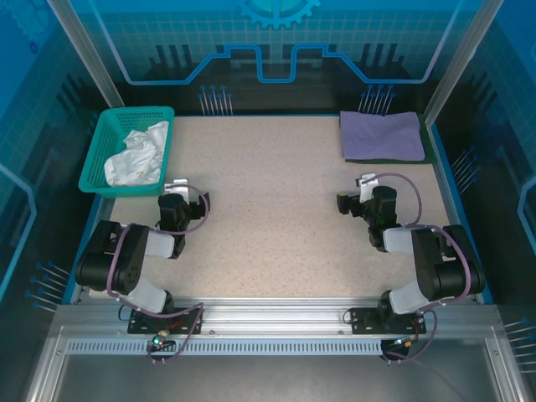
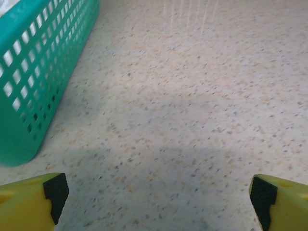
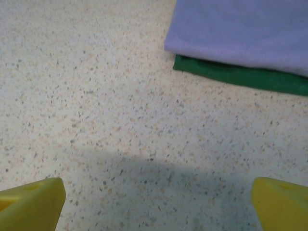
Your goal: Fold and stack the t-shirts
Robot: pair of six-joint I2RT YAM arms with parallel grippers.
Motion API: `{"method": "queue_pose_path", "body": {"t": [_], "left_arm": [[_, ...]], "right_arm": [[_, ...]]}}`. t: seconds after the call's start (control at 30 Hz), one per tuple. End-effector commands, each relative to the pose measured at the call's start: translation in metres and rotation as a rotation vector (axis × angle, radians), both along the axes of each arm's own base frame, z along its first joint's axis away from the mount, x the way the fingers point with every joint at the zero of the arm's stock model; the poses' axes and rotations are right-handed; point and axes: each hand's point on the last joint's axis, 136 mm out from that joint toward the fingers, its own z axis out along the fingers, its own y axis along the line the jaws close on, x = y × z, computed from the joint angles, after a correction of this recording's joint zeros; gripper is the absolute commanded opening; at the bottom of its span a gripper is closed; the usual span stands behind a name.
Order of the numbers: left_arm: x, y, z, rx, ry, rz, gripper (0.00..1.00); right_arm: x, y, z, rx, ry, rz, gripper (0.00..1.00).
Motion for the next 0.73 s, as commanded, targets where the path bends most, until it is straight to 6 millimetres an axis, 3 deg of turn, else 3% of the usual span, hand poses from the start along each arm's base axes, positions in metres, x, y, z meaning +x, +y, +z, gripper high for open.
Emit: {"method": "queue_pose_path", "body": {"t": [0.0, 0.7], "left_arm": [[0.0174, -0.0023, 0.0273, -0.025, -0.096, -0.037, 0.99], [0.0179, -0.0033, 0.0254, -0.060, -0.081, -0.073, 0.99]], "right_arm": [[0.0107, 0.0000, 0.0180, 0.003, -0.074, 0.002, 1.00], [0.0113, -0.0069, 0.0174, 0.013, -0.071, -0.032, 1.00]]}}
